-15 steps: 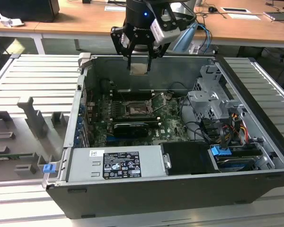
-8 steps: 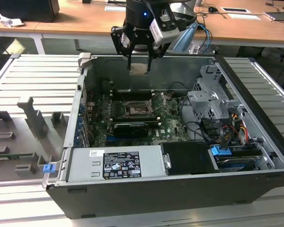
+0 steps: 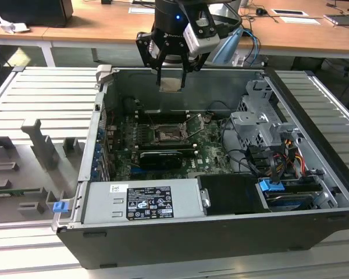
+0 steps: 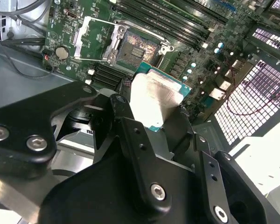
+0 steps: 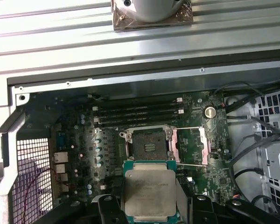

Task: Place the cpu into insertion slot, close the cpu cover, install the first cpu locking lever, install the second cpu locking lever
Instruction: 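Place the cpu into insertion slot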

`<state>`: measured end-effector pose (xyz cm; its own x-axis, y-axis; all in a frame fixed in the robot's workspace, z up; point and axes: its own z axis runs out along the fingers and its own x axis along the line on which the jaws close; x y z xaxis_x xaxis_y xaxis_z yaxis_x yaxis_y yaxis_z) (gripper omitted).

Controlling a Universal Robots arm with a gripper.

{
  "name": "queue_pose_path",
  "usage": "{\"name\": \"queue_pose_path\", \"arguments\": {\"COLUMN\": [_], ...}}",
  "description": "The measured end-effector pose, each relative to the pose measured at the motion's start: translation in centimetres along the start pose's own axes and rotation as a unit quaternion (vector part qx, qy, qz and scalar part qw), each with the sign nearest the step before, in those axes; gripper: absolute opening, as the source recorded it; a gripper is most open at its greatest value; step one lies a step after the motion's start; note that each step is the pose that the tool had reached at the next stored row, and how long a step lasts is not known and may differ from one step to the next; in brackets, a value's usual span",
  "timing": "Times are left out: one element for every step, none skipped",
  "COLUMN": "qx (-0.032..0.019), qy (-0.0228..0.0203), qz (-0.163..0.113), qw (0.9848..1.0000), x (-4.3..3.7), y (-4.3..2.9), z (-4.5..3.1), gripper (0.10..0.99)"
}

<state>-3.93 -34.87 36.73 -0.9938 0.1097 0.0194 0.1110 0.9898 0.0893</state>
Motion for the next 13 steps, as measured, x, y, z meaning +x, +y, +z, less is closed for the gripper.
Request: {"name": "queue_pose_path", "arguments": {"qx": [0.0000, -0.0001, -0.0001, -0.0001, -0.0002, -0.0002, -0.0002, -0.0002, -0.0002, -0.0003, -0.0003, -0.0003, -0.0003], "qy": [-0.0002, -0.0003, -0.0004, -0.0006, -0.0008, -0.0009, -0.0010, -0.0011, -0.0012, -0.0013, -0.0015, -0.0015, -0.0015], "qz": [0.002, 0.003, 0.004, 0.006, 0.008, 0.010, 0.011, 0.012, 0.013, 0.015, 0.016, 0.017, 0.017], "qw": [1.0000, 1.0000, 1.0000, 1.0000, 1.0000, 0.9999, 0.9999, 0.9999, 0.9999, 0.9999, 0.9999, 0.9999, 0.9999], "x": [0.00, 0.00, 0.00, 0.00, 0.00, 0.00, 0.00, 0.00, 0.00, 0.00, 0.00, 0.00, 0.00], "y": [0.00, 0.00, 0.00, 0.00, 0.00, 0.00, 0.00, 0.00, 0.00, 0.00, -0.01, -0.01, -0.01], "z": [0.00, 0.00, 0.00, 0.00, 0.00, 0.00, 0.00, 0.00, 0.00, 0.00, 0.06, 0.10, 0.12], "gripper": [0.529, 0.529, 0.529, 0.529, 0.529, 0.529, 0.529, 0.529, 0.529, 0.529, 0.529, 0.529, 0.529]}}
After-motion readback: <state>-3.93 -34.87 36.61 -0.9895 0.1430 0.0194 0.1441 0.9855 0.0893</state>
